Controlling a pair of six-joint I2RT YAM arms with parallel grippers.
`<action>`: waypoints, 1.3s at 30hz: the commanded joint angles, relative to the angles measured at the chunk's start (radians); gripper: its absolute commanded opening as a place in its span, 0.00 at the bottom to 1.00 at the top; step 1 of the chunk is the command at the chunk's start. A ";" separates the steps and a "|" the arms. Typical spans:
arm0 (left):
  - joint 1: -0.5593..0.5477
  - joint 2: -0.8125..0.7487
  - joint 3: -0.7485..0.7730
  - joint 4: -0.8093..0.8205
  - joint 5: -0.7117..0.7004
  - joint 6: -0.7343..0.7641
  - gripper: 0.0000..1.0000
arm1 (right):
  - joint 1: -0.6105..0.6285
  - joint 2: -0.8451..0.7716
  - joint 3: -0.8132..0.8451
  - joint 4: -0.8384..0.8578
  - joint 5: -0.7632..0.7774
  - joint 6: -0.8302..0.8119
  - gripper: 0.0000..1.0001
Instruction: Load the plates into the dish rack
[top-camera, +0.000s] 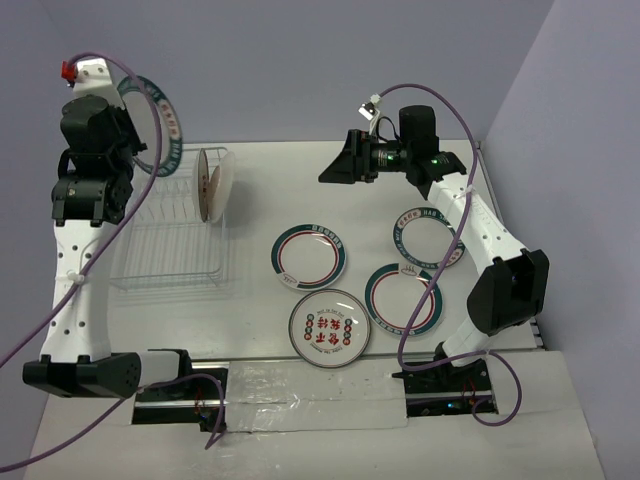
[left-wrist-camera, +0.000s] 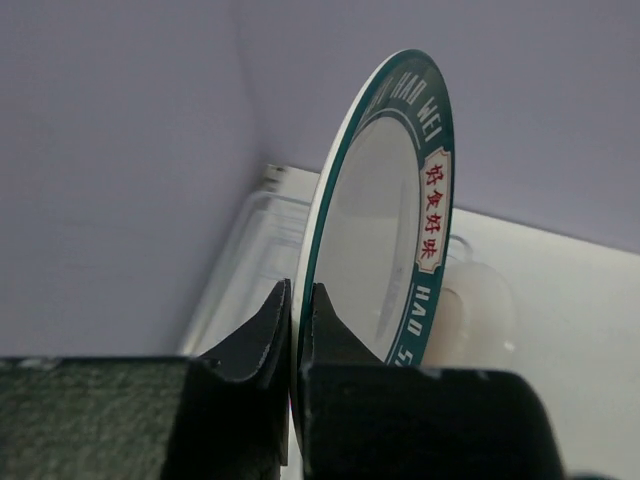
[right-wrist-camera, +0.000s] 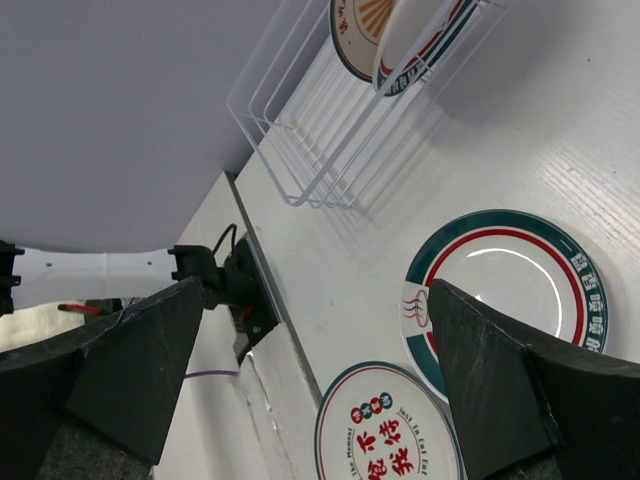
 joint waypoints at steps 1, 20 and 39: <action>-0.002 0.031 -0.028 0.167 -0.326 0.168 0.00 | 0.003 -0.020 0.048 0.002 0.014 -0.013 1.00; -0.066 0.152 -0.257 0.323 -0.251 0.290 0.00 | -0.011 0.018 0.039 -0.010 0.000 -0.002 1.00; -0.185 0.298 -0.361 0.504 -0.392 0.448 0.00 | -0.034 0.029 0.030 -0.006 -0.025 0.012 1.00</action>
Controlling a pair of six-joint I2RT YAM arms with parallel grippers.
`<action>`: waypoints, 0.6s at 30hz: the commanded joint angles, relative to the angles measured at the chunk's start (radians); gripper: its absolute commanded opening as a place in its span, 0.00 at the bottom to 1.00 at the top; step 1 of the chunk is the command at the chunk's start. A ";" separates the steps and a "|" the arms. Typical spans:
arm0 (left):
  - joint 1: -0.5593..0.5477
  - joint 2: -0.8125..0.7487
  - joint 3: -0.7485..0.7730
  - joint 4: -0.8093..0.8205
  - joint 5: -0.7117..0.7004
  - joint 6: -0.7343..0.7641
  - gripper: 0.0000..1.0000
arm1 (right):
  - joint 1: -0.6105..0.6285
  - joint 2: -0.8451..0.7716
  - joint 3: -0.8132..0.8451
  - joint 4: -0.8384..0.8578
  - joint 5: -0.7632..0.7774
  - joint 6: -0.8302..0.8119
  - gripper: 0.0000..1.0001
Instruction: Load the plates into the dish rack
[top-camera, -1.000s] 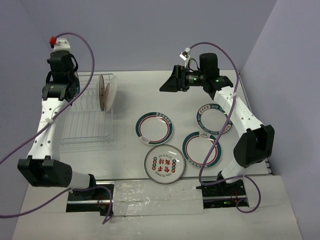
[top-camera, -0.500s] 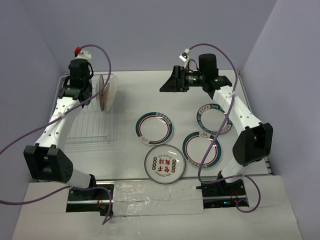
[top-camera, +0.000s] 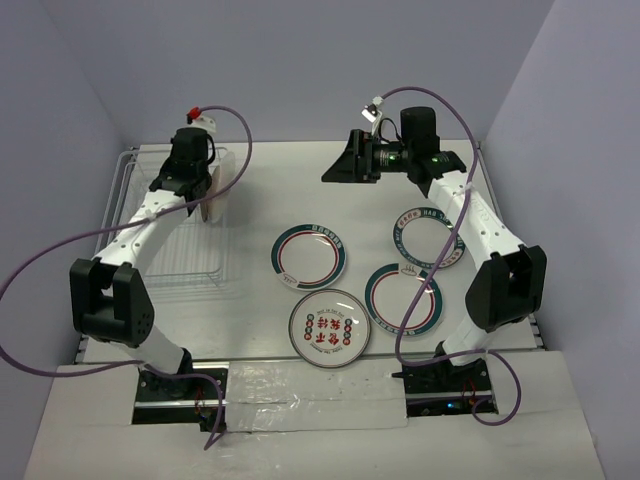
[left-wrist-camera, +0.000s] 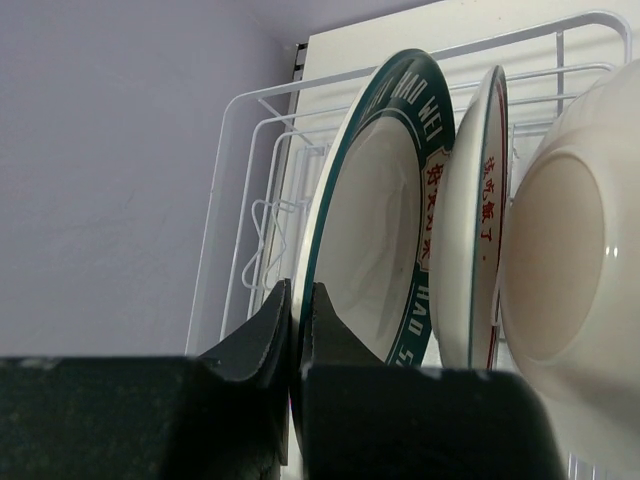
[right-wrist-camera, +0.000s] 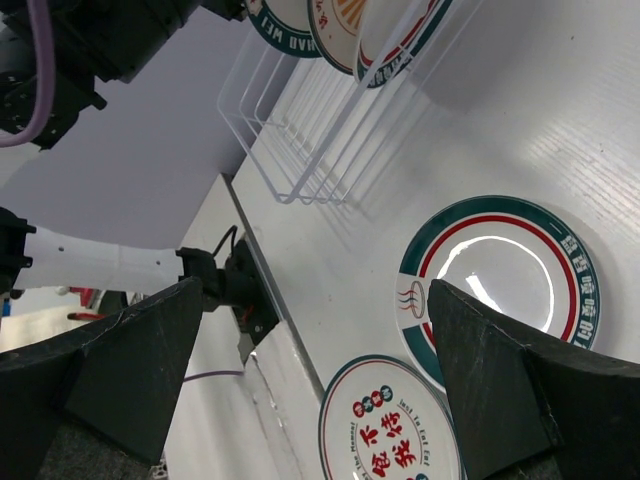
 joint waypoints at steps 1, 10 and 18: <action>-0.021 0.009 -0.002 0.149 -0.076 0.059 0.00 | -0.011 0.006 0.028 0.019 -0.030 0.002 1.00; -0.063 0.052 -0.007 0.154 -0.113 0.073 0.00 | -0.022 0.018 0.025 0.016 -0.044 0.003 1.00; -0.087 0.078 0.051 0.056 -0.069 0.004 0.29 | -0.027 0.020 0.026 -0.002 -0.045 -0.010 1.00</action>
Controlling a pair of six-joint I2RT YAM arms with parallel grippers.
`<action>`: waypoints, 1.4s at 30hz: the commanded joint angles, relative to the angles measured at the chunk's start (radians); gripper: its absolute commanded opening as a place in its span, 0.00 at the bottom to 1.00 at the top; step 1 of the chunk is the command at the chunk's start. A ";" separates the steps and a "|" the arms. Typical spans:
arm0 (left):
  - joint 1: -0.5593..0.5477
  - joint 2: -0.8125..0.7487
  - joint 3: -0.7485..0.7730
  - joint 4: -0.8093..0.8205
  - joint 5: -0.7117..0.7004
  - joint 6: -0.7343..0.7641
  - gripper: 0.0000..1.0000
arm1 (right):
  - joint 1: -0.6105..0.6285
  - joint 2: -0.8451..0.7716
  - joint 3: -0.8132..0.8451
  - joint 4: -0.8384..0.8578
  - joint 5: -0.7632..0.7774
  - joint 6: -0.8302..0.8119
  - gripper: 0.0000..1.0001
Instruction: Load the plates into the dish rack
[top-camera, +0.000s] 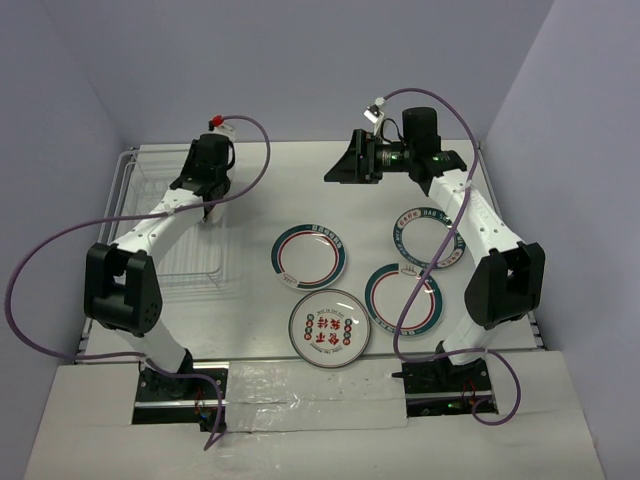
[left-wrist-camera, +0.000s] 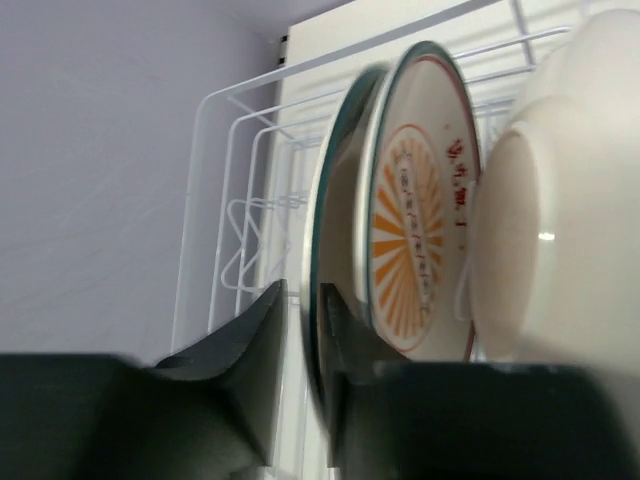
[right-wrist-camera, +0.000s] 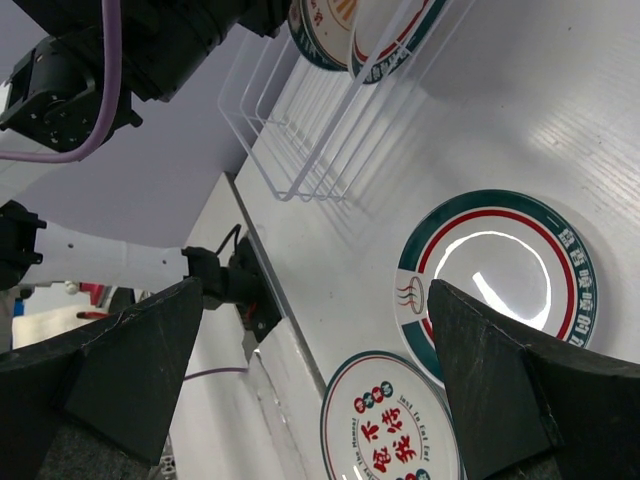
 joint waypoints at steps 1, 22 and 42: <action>-0.017 -0.005 0.080 -0.012 0.033 -0.058 0.40 | -0.010 0.002 0.029 -0.004 -0.019 -0.015 1.00; -0.072 -0.154 0.247 -0.192 0.277 -0.184 0.96 | -0.271 0.004 -0.020 -0.185 0.191 -0.219 0.99; -0.097 -0.249 0.156 -0.238 0.533 -0.223 0.99 | -0.753 0.223 -0.156 -0.349 0.510 -0.636 0.86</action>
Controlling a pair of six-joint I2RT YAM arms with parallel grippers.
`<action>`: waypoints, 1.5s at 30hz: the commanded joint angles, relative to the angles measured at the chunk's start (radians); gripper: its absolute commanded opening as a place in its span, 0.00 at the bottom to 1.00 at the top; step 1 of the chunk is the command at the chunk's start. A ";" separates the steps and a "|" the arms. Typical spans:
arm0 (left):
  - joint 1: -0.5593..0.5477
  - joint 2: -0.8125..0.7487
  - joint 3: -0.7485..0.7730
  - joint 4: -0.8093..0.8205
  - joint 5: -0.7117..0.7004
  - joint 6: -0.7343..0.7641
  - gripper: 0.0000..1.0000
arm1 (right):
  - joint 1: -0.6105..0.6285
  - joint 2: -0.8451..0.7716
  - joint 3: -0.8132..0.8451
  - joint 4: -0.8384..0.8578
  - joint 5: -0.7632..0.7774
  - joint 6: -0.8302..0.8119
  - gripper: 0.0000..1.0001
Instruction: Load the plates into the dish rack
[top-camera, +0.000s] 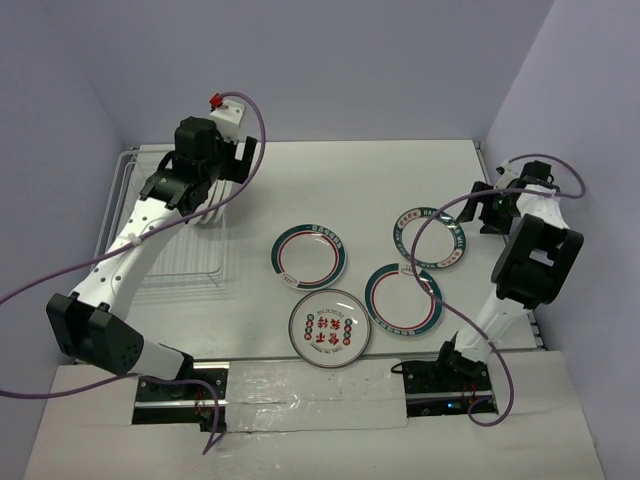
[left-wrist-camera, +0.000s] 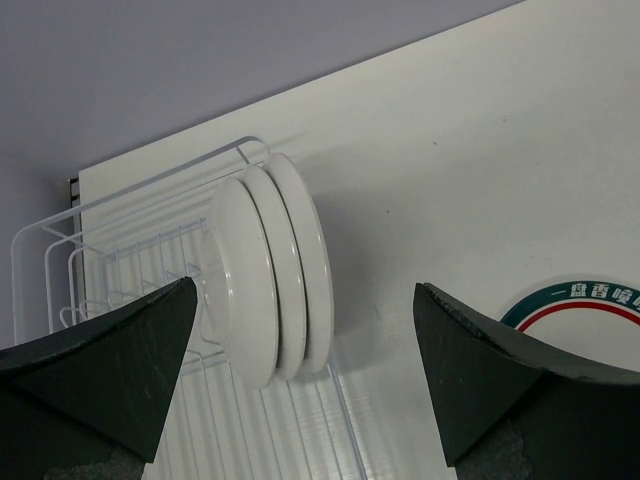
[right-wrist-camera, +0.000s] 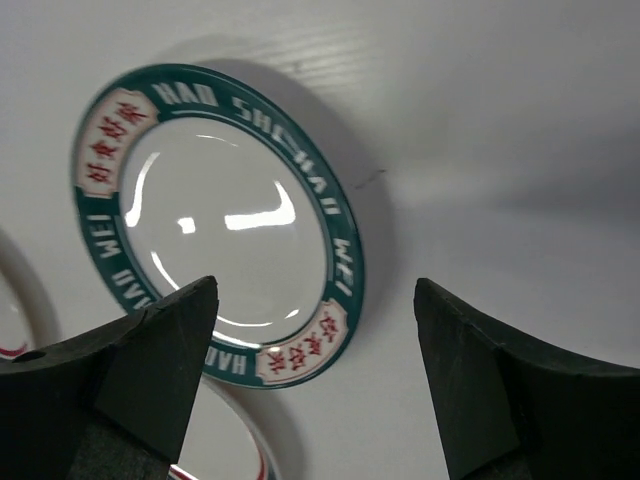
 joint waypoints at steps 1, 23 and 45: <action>-0.009 -0.024 0.000 0.011 0.016 -0.011 0.99 | -0.021 0.059 -0.001 -0.028 0.039 -0.105 0.84; -0.025 0.019 -0.019 0.019 -0.033 0.015 0.99 | 0.079 0.384 0.259 -0.216 -0.226 -0.160 0.12; -0.025 0.028 0.159 -0.079 0.395 -0.131 0.99 | 0.427 -0.102 0.372 -0.083 -0.489 0.105 0.00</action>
